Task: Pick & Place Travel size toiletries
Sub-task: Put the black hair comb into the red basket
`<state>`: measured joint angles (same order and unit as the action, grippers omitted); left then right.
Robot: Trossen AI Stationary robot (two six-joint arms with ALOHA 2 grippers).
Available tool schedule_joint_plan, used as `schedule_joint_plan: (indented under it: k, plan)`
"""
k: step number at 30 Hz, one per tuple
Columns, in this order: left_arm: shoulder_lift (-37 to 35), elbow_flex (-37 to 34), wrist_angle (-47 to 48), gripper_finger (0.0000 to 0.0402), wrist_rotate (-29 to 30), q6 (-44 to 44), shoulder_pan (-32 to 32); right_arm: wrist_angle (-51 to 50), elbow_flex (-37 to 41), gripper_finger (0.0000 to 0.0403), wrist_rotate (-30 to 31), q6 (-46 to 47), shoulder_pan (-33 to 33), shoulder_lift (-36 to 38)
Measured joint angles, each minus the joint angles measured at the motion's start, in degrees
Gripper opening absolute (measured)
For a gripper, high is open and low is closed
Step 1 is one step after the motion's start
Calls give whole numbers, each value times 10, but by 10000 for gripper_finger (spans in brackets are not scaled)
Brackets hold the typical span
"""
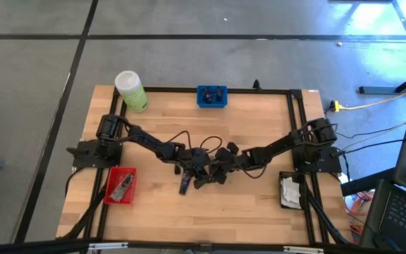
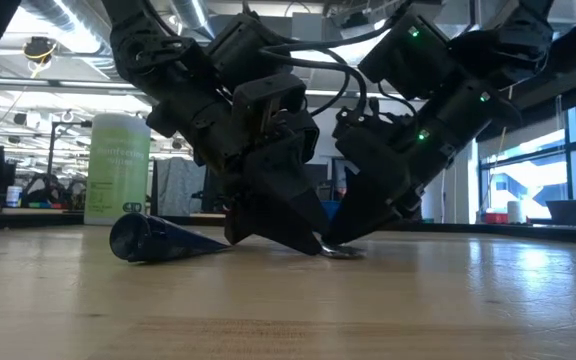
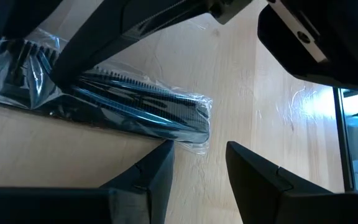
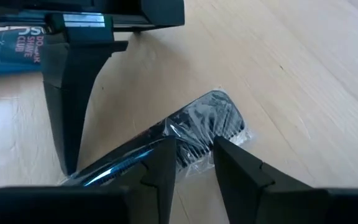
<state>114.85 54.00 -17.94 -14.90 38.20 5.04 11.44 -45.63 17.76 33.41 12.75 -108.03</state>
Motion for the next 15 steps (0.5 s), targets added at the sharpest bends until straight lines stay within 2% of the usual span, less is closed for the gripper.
schedule_joint_plan:
  k: [10,15]
  plan:
    - [0,0,-4,145,3,0,0,0,1,89,-13,0,0,0]
    - [0,0,-3,145,3,0,0,-1,1,33,-28,0,0,0]
